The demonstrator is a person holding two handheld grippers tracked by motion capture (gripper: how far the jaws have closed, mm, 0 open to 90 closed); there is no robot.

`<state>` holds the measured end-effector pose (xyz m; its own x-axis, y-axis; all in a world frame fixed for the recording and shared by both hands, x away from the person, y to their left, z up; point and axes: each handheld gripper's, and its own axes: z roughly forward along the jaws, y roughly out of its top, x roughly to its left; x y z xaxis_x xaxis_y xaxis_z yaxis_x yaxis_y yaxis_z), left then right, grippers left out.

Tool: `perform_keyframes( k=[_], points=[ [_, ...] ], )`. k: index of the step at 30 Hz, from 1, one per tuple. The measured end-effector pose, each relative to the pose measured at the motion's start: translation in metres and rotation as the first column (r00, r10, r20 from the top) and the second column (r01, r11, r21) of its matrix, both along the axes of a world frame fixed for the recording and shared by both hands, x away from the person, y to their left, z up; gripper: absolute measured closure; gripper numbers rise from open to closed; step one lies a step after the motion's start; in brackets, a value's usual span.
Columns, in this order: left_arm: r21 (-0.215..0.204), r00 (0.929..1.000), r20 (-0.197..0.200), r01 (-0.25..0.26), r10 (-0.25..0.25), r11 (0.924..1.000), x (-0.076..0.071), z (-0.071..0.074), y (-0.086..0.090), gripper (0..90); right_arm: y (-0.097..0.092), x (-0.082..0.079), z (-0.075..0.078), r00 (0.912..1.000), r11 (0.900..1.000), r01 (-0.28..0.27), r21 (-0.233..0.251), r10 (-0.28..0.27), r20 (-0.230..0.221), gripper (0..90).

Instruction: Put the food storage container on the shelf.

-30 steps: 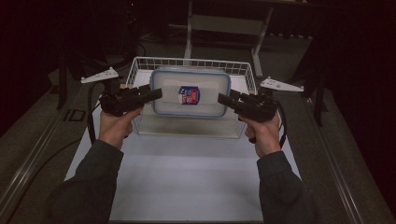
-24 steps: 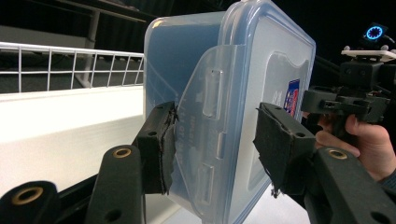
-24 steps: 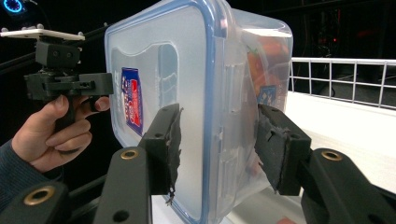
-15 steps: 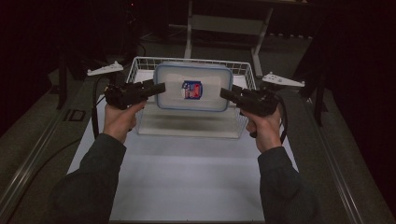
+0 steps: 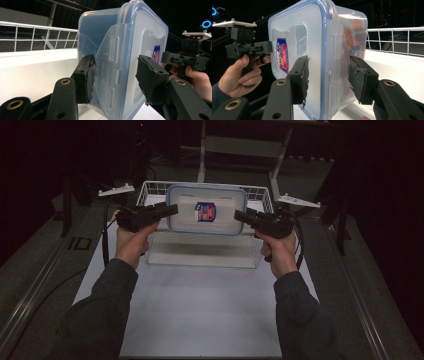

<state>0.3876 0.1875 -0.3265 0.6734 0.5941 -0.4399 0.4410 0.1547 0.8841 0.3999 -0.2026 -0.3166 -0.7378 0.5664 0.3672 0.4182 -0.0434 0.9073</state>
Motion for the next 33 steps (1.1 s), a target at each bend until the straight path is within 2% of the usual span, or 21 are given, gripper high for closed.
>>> perform_keyframes(
  k=[5, 11, 19, 23, 28, 33],
  points=[
    [-0.001, 0.9998, -0.018, -0.008, 0.008, 1.0000, 0.006, -0.004, 0.001, 49.0, 0.001, 0.007, -0.005, 0.9998, 0.9999, 0.004, 0.011, -0.004, -0.022, 51.6],
    [-0.005, 0.9975, -0.065, -0.026, 0.026, 0.9996, 0.018, -0.014, 0.004, 48.8, 0.006, 0.017, -0.014, 0.9975, 0.9994, 0.028, 0.020, -0.027, -0.065, 51.6],
    [-0.022, 0.9963, -0.075, -0.044, 0.042, 0.9988, 0.023, -0.014, 0.005, 48.6, 0.009, 0.022, -0.017, 0.9956, 0.9988, 0.040, 0.029, -0.038, -0.086, 51.5],
    [-0.033, 0.9935, -0.088, -0.075, 0.072, 0.9966, 0.025, -0.014, 0.003, 48.2, 0.008, 0.026, -0.017, 0.9934, 0.9978, 0.049, 0.045, -0.044, -0.105, 51.2],
    [-0.044, 0.9910, -0.086, -0.107, 0.103, 0.9933, 0.026, -0.015, 0.001, 48.3, 0.009, 0.030, -0.017, 0.9916, 0.9968, 0.060, 0.052, -0.053, -0.118, 50.9],
    [-0.048, 0.9907, -0.082, -0.113, 0.108, 0.9925, 0.028, -0.016, 0.000, 48.3, 0.010, 0.033, -0.015, 0.9920, 0.9973, 0.064, 0.034, -0.060, -0.111, 50.3]
  ],
)
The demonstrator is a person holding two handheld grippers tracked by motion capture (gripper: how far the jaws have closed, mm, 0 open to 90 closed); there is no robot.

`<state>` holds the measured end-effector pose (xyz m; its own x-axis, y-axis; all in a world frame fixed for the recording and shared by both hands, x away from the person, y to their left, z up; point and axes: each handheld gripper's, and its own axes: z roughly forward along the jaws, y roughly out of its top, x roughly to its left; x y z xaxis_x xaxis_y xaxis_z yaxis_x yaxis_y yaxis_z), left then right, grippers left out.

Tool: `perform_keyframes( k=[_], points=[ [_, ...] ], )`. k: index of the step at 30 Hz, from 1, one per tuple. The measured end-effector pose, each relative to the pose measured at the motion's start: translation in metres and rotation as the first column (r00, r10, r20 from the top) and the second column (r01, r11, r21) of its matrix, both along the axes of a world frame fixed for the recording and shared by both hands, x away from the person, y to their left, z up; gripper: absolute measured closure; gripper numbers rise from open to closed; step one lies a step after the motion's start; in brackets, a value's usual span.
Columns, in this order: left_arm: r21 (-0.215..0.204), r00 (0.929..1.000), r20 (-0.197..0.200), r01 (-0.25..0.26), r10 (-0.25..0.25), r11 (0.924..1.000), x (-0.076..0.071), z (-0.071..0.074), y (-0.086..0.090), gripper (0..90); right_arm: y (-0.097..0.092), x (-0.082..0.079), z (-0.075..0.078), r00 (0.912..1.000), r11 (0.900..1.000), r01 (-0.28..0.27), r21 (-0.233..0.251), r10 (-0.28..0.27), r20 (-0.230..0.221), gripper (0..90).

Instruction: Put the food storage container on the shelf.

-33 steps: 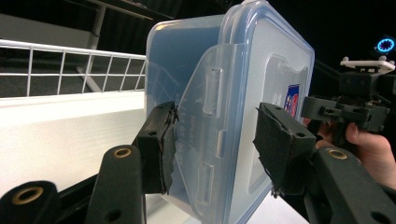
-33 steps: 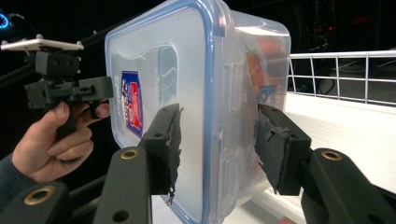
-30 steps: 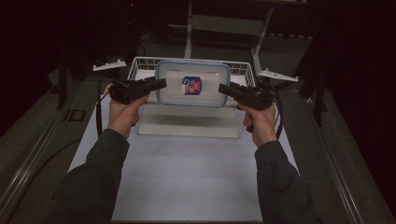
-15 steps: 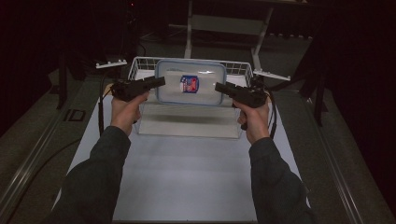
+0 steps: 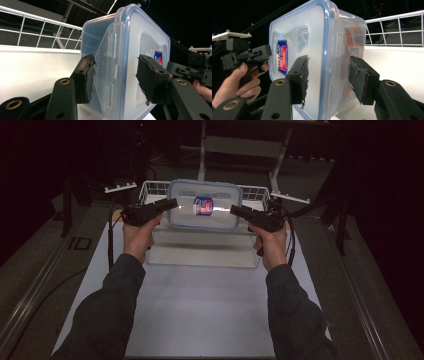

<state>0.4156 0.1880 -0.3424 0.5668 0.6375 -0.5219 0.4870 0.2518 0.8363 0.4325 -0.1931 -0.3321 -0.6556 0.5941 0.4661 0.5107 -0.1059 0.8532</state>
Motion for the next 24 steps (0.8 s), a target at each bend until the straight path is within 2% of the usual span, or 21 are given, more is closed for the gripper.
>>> perform_keyframes(
  k=[10, 12, 14, 16, 17, 19, 22, 24],
  points=[
    [-0.014, 0.9999, 0.010, -0.013, 0.013, 0.9998, 0.004, -0.003, 0.000, 47.9, 0.002, 0.003, 0.001, 0.9998, 0.9995, 0.020, -0.024, -0.019, 0.008, 48.8],
    [-0.001, 0.9997, 0.010, -0.022, 0.022, 0.9998, 0.004, -0.003, -0.001, 47.4, 0.003, 0.004, 0.001, 0.9995, 0.9988, 0.032, -0.037, -0.032, 0.006, 49.6],
    [0.023, 0.9990, 0.004, -0.044, 0.044, 0.9988, 0.005, -0.004, -0.002, 45.1, 0.006, 0.004, 0.001, 0.9990, 0.9958, 0.044, -0.081, -0.043, 0.014, 53.6],
    [0.038, 0.9976, 0.011, -0.069, 0.069, 0.9969, 0.007, -0.006, -0.001, 44.8, 0.011, 0.005, -0.003, 0.9988, 0.9912, 0.049, -0.123, -0.048, 0.008, 47.0],
    [0.046, 0.9972, 0.010, -0.075, 0.075, 0.9961, 0.008, -0.006, -0.001, 48.1, 0.010, 0.006, -0.004, 0.9980, 0.9944, 0.062, -0.086, -0.063, -0.003, 46.9],
    [0.066, 0.9953, 0.017, -0.096, 0.095, 0.9932, 0.008, -0.006, -0.002, 47.8, 0.010, 0.007, -0.004, 0.9967, 0.9958, 0.080, -0.044, -0.080, -0.007, 46.6],
    [0.081, 0.9931, 0.021, -0.116, 0.115, 0.9899, 0.008, -0.005, -0.004, 47.3, 0.012, 0.007, -0.002, 0.9958, 0.9937, 0.092, -0.065, -0.091, 0.010, 46.4],
    [0.089, 0.9919, 0.027, -0.126, 0.124, 0.9880, 0.006, -0.004, -0.004, 46.9, 0.013, 0.004, 0.001, 0.9941, 0.9900, 0.102, -0.098, -0.098, 0.046, 44.9]
  ],
)
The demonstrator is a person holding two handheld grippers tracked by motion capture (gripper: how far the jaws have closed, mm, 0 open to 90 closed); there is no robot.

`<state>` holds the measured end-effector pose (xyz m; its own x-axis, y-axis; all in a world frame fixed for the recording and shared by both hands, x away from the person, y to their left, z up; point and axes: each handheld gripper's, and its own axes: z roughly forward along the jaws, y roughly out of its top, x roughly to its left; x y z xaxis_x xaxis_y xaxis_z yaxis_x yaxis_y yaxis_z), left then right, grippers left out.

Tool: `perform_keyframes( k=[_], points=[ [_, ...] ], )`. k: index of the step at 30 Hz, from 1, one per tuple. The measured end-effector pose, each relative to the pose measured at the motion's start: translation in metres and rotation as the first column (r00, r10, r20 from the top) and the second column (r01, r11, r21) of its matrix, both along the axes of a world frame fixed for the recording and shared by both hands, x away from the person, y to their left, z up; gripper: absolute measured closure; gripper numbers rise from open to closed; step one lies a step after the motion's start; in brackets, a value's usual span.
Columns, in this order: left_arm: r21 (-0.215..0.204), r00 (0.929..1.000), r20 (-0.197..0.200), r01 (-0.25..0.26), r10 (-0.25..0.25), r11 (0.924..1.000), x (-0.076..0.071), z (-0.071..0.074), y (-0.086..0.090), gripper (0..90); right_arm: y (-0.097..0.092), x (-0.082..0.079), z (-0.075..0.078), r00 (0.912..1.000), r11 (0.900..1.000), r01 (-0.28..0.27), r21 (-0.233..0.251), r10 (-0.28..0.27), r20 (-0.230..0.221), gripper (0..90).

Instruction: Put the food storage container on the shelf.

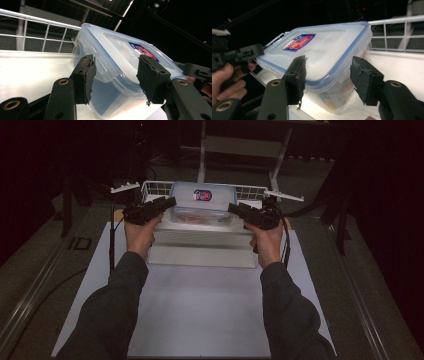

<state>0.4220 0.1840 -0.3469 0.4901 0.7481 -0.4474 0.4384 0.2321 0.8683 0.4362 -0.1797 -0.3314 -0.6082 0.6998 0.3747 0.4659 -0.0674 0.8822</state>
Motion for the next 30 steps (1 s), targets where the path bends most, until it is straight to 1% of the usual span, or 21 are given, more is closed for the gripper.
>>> perform_keyframes(
  k=[2, 3, 4, 6, 9, 11, 12, 14, 17, 21, 22, 23, 26, 27, 28, 29, 30],
  points=[
    [0.019, 1.0000, 0.007, 0.003, -0.003, 0.9998, -0.003, 0.001, 0.001, 46.8, -0.001, -0.003, 0.002, 0.9999, 0.9997, 0.006, -0.024, -0.005, 0.015, 43.8],
    [0.032, 0.9999, 0.011, 0.004, -0.004, 0.9995, -0.004, 0.003, 0.002, 46.7, -0.002, -0.005, 0.004, 0.9997, 0.9990, 0.008, -0.044, -0.007, 0.022, 42.8],
    [0.041, 0.9999, 0.015, 0.004, -0.005, 0.9992, -0.006, 0.004, 0.003, 46.7, -0.003, -0.007, 0.005, 0.9992, 0.9969, 0.012, -0.078, -0.009, 0.039, 42.5],
    [0.049, 0.9997, 0.022, 0.006, -0.007, 0.9988, -0.010, 0.007, 0.007, 46.6, -0.004, -0.012, 0.009, 0.9979, 0.9894, 0.019, -0.144, -0.010, 0.064, 42.4],
    [0.061, 0.9993, 0.032, 0.018, -0.020, 0.9980, -0.016, 0.011, 0.012, 46.6, -0.008, -0.021, 0.014, 0.9958, 0.9758, 0.010, -0.218, 0.010, 0.091, 42.4],
    [0.095, 0.9983, 0.041, 0.037, -0.041, 0.9948, -0.020, 0.014, 0.015, 46.2, -0.010, -0.027, 0.018, 0.9945, 0.9649, -0.006, -0.263, 0.034, 0.099, 42.4],
    [0.119, 0.9979, 0.042, 0.043, -0.049, 0.9919, -0.023, 0.015, 0.016, 45.9, -0.011, -0.031, 0.019, 0.9936, 0.9590, -0.015, -0.283, 0.046, 0.103, 42.4],
    [0.175, 0.9974, 0.040, 0.052, -0.060, 0.9832, -0.029, 0.017, 0.017, 45.3, -0.013, -0.038, 0.022, 0.9913, 0.9500, -0.042, -0.310, 0.078, 0.106, 42.6],
    [0.240, 0.9962, 0.046, 0.061, -0.074, 0.9688, -0.038, 0.019, 0.018, 43.9, -0.016, -0.049, 0.023, 0.9885, 0.9404, -0.067, -0.334, 0.108, 0.106, 42.2],
    [0.285, 0.9942, 0.054, 0.074, -0.093, 0.9557, -0.052, 0.022, 0.018, 43.4, -0.019, -0.063, 0.020, 0.9842, 0.9302, -0.102, -0.353, 0.146, 0.100, 41.5],
    [0.299, 0.9932, 0.059, 0.079, -0.101, 0.9512, -0.056, 0.022, 0.017, 43.5, -0.020, -0.068, 0.018, 0.9826, 0.9248, -0.112, -0.364, 0.157, 0.098, 41.2],
    [0.306, 0.9917, 0.071, 0.081, -0.107, 0.9485, -0.061, 0.022, 0.016, 43.8, -0.020, -0.073, 0.016, 0.9809, 0.9209, -0.118, -0.371, 0.167, 0.101, 40.9],
    [0.330, 0.9852, 0.098, 0.101, -0.140, 0.9386, -0.077, 0.021, 0.012, 44.0, -0.021, -0.088, 0.009, 0.9750, 0.9051, -0.146, -0.400, 0.200, 0.097, 39.8],
    [0.342, 0.9825, 0.106, 0.109, -0.153, 0.9335, -0.083, 0.019, 0.011, 43.8, -0.021, -0.093, 0.007, 0.9726, 0.9015, -0.153, -0.405, 0.210, 0.100, 39.6],
    [0.350, 0.9802, 0.117, 0.110, -0.160, 0.9302, -0.090, 0.017, 0.010, 43.8, -0.022, -0.098, 0.005, 0.9709, 0.8984, -0.160, -0.409, 0.218, 0.099, 38.9],
    [0.367, 0.9767, 0.124, 0.119, -0.175, 0.9227, -0.096, 0.014, 0.009, 43.8, -0.024, -0.103, 0.002, 0.9696, 0.8972, -0.164, -0.410, 0.223, 0.100, 38.3],
    [0.380, 0.9748, 0.129, 0.121, -0.182, 0.9169, -0.101, 0.011, 0.008, 43.8, -0.025, -0.108, 0.000, 0.9685, 0.8968, -0.165, -0.410, 0.226, 0.104, 37.9]
  ],
)
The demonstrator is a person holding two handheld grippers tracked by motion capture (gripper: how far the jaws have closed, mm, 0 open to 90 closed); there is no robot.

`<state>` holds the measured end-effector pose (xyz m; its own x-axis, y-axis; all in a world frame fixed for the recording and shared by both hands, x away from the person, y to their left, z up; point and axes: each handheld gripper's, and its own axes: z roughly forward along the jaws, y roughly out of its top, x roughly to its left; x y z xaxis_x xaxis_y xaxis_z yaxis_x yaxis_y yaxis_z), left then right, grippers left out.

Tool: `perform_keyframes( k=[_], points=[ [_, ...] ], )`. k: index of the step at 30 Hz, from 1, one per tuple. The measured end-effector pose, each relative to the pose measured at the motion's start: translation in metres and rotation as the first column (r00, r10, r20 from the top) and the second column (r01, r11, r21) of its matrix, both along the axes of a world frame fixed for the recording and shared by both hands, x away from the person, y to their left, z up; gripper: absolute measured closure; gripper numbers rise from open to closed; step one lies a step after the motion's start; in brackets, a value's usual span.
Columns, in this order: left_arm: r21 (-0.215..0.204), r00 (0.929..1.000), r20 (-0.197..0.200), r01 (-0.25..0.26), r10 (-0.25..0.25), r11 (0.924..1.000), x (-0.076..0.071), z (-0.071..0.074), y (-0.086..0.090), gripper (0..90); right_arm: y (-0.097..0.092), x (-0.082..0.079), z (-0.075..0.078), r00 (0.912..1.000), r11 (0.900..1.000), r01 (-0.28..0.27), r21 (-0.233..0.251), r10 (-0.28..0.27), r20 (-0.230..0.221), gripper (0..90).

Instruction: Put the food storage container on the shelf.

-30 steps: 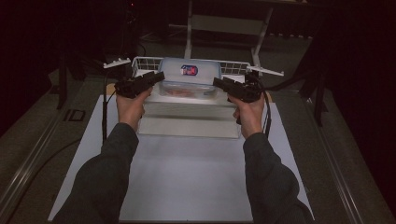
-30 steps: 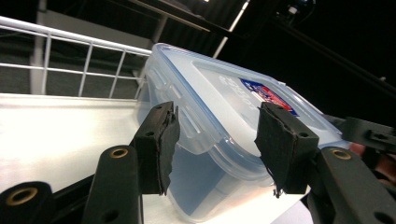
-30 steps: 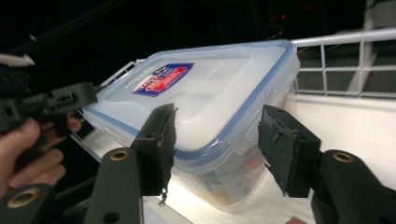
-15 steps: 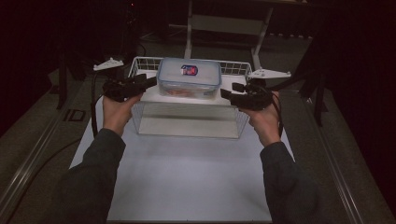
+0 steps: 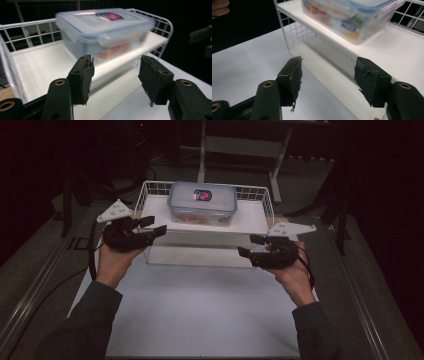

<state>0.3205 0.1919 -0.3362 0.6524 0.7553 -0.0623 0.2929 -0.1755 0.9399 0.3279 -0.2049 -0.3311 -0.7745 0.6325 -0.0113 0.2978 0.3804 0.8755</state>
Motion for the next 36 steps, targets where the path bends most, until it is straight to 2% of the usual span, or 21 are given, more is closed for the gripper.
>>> perform_keyframes(
  k=[4, 8, 13, 22, 26, 29, 32, 36],
  points=[
    [0.027, 0.9997, 0.000, 0.024, -0.024, 0.9994, -0.021, -0.017, 0.000, 43.6, -0.006, -0.019, -0.012, 0.9999, 0.9995, -0.005, 0.031, 0.005, 0.012, 36.8],
    [0.042, 0.9994, -0.013, 0.033, -0.032, 0.9986, -0.039, -0.031, 0.006, 42.8, -0.011, -0.033, -0.029, 1.0000, 0.9999, -0.002, 0.013, 0.002, 0.003, 35.7],
    [0.039, 0.9997, -0.021, 0.014, -0.014, 0.9991, -0.062, -0.050, 0.020, 40.0, -0.021, -0.052, -0.046, 1.0000, 0.9998, 0.009, -0.019, -0.009, 0.003, 33.2],
    [0.037, 0.9985, -0.043, -0.033, 0.034, 0.9988, -0.096, -0.086, 0.041, 36.9, -0.044, -0.083, -0.074, 0.9991, 0.9991, 0.043, -0.006, -0.043, -0.006, 31.0],
    [0.019, 0.9972, -0.051, -0.054, 0.055, 0.9984, -0.106, -0.102, 0.050, 36.2, -0.054, -0.089, -0.090, 0.9974, 0.9973, 0.072, 0.016, -0.072, -0.006, 30.7],
    [0.008, 0.9951, -0.068, -0.072, 0.072, 0.9974, -0.108, -0.114, 0.055, 35.9, -0.060, -0.089, -0.102, 0.9954, 0.9950, 0.094, 0.033, -0.093, -0.024, 30.4],
    [0.022, 0.9943, -0.074, -0.076, 0.077, 0.9969, -0.109, -0.121, 0.056, 35.4, -0.066, -0.089, -0.111, 0.9932, 0.9926, 0.113, 0.044, -0.112, -0.034, 30.3],
    [0.028, 0.9928, -0.081, -0.086, 0.088, 0.9959, -0.107, -0.128, 0.057, 35.4, -0.071, -0.090, -0.115, 0.9917, 0.9899, 0.127, 0.063, -0.126, -0.026, 30.2]
  ],
)
